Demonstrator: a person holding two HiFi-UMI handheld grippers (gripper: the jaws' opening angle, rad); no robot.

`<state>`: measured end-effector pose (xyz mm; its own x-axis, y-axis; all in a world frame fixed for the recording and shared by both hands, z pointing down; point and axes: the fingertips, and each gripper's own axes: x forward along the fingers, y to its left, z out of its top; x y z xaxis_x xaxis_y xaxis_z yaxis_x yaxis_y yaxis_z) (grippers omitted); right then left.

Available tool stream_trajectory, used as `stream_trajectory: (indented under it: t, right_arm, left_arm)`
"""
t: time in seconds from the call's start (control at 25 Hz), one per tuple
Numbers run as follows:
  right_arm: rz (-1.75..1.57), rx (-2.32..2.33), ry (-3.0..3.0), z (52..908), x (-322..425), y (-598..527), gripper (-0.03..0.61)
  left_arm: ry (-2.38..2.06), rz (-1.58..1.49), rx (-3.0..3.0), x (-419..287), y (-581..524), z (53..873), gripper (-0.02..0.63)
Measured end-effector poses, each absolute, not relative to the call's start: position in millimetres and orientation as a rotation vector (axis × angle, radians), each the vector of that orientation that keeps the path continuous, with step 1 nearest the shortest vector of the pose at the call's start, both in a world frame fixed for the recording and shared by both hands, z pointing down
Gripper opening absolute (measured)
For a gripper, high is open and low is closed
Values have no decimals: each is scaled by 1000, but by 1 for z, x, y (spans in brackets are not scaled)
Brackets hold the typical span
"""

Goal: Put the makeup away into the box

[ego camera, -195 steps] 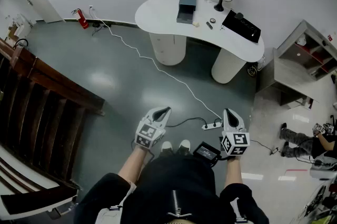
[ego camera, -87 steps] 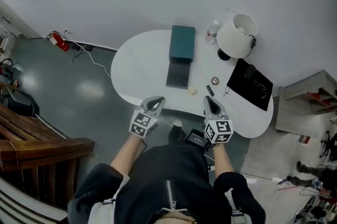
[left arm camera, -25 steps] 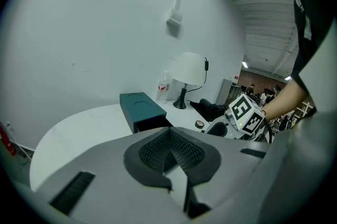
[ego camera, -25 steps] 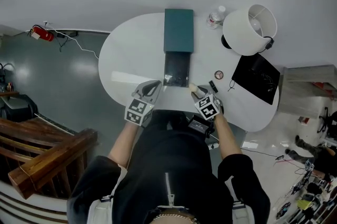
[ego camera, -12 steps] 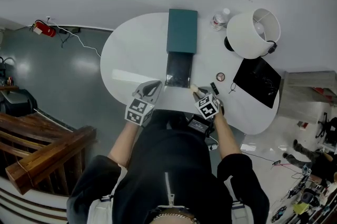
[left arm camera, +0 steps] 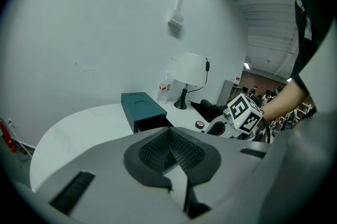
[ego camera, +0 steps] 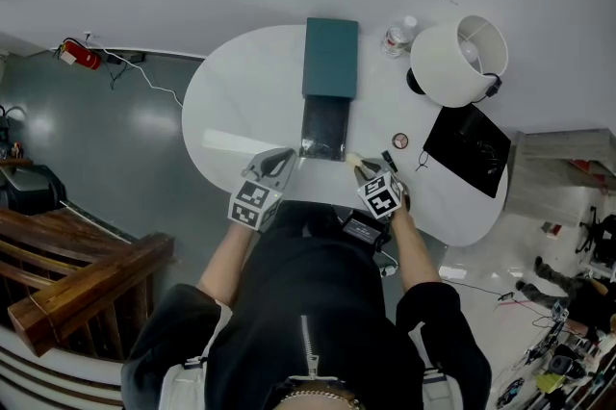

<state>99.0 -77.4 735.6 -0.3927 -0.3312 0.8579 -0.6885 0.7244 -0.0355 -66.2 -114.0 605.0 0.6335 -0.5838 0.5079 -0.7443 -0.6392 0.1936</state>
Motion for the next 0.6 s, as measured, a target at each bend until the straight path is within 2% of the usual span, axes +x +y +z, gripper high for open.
stream_trajectory:
  t: [0.6]
  right_arm:
    - [437, 851, -2061, 701, 100, -103, 78]
  left_arm:
    - [-1090, 542, 2466, -69, -109, 601, 14]
